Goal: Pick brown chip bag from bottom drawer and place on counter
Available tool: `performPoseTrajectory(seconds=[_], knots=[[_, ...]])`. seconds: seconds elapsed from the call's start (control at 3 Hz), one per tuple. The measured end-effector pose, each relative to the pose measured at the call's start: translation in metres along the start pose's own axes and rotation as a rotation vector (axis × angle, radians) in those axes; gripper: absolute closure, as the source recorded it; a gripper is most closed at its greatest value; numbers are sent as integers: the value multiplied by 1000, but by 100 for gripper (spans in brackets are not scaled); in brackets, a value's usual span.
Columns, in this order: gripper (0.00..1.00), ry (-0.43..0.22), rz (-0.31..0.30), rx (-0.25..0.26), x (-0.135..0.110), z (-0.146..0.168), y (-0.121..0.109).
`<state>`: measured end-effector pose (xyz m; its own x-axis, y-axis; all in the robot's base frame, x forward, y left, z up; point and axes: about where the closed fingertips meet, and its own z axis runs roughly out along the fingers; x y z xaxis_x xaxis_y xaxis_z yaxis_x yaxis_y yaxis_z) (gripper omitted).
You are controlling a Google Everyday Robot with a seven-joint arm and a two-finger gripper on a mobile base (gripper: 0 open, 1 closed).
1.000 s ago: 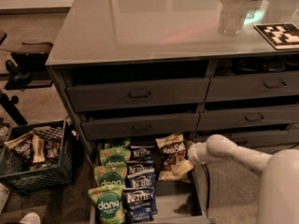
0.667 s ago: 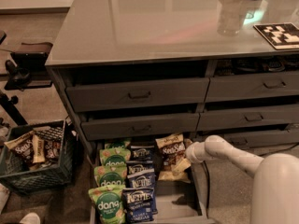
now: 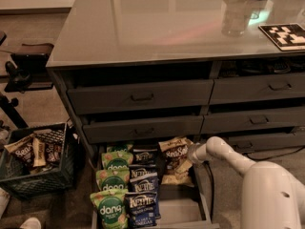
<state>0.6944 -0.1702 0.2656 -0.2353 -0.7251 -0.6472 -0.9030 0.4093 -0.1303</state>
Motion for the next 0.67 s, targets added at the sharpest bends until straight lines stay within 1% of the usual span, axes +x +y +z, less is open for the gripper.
performPoseTrajectory(seconds=[0.33,0.67], knots=[[0,2,-35,-10,2,18,-11],[0,18,-53,-26,7,34,-15]])
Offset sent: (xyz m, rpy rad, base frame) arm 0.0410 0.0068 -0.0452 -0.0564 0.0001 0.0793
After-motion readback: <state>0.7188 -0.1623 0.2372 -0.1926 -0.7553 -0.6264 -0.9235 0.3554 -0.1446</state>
